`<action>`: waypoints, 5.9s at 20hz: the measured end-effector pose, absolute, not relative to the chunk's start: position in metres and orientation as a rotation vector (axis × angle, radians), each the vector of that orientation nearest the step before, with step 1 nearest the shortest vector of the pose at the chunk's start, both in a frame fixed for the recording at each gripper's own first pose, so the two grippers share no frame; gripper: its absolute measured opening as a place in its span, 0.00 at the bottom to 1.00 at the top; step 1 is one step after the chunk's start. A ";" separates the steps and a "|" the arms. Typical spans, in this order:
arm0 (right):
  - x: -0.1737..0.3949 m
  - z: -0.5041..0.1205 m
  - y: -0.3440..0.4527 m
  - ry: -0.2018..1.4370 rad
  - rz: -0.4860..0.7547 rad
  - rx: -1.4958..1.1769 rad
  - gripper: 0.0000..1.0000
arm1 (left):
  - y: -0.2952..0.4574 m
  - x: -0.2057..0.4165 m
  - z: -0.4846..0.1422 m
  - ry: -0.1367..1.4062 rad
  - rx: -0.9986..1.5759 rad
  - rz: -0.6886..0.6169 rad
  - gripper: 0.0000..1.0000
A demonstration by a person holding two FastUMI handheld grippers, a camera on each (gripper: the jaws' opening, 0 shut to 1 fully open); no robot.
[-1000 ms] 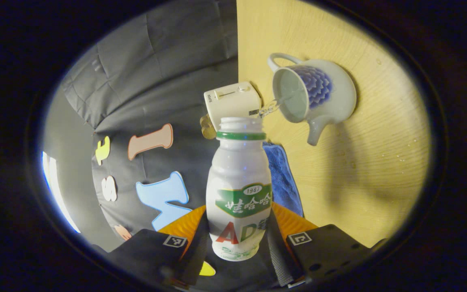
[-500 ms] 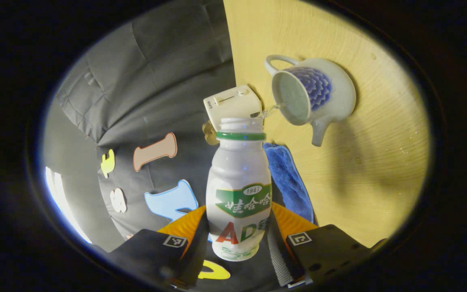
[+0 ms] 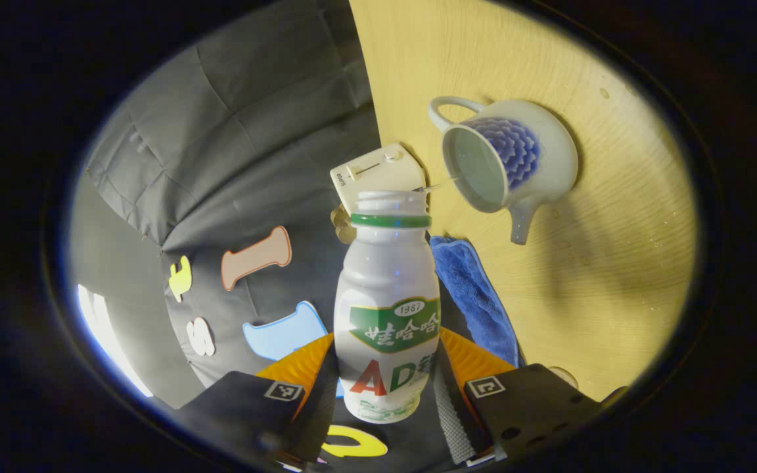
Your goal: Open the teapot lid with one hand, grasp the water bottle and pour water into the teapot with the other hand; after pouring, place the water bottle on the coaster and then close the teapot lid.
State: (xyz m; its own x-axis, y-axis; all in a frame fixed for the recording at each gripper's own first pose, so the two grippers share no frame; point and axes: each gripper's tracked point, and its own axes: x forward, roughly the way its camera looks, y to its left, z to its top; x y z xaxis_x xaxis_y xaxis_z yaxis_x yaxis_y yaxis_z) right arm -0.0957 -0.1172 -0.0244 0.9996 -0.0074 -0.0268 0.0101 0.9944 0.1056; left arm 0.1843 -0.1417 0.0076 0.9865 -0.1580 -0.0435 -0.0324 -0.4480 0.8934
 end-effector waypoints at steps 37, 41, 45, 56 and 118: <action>-0.073 -0.011 -0.106 0.026 0.017 0.051 0.05 | -0.090 0.164 -0.060 0.100 1.249 -0.294 0.76; -0.052 0.004 -0.095 0.012 0.038 0.047 0.05 | -0.081 0.150 -0.056 0.104 1.111 -0.275 0.76; -0.021 0.013 -0.084 0.009 0.061 0.020 0.05 | -0.067 0.141 -0.044 0.078 0.898 -0.230 0.82; 0.067 0.022 -0.065 0.035 0.068 -0.023 0.05 | -0.041 0.135 -0.039 0.090 0.472 -0.241 0.76; 0.097 0.010 -0.055 -0.009 0.015 -0.050 0.63 | 0.132 0.181 -0.029 0.166 0.028 0.043 1.00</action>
State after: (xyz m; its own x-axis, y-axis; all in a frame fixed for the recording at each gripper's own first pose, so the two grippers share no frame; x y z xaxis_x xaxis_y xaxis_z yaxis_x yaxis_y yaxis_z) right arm 0.0971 -0.0553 0.0099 0.9998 0.0154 0.0090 -0.0149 0.9987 -0.0496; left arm 0.1806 0.1318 -0.0290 0.9853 0.0449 -0.1646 -0.0404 0.9987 0.0311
